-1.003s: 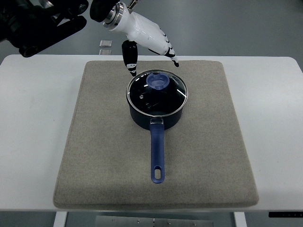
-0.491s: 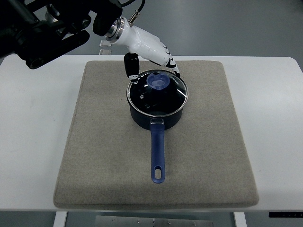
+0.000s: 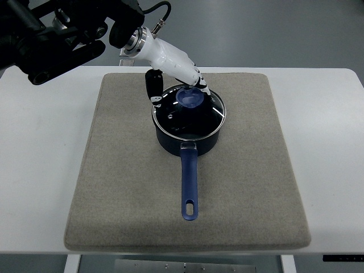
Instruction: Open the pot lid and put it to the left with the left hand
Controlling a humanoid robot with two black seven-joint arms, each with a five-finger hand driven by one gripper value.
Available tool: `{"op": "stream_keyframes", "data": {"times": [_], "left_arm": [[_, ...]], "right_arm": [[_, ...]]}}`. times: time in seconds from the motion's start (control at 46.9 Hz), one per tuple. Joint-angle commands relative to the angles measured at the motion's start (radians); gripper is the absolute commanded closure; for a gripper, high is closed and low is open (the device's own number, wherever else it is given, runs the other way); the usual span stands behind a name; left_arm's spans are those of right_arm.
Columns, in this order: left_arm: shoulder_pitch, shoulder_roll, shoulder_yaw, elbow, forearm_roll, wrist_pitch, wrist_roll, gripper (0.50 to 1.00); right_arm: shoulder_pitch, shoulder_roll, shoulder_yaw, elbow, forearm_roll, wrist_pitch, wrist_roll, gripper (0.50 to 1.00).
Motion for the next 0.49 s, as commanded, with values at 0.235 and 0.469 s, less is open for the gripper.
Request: {"op": "stream_keyframes", "data": {"times": [0.235, 0.469], "left_arm": [[-0.017, -0.012, 0.006, 0.031, -0.005, -0.035, 0.000, 0.510], [-0.040, -0.030, -0.007, 0.108, -0.080, -0.033, 0.000, 0.512]], "right_arm": [[0.000, 0.000, 0.000, 0.000, 0.000, 0.000, 0.000, 0.583], [0.000, 0.000, 0.000, 0.000, 0.000, 0.000, 0.000, 0.583]]}}
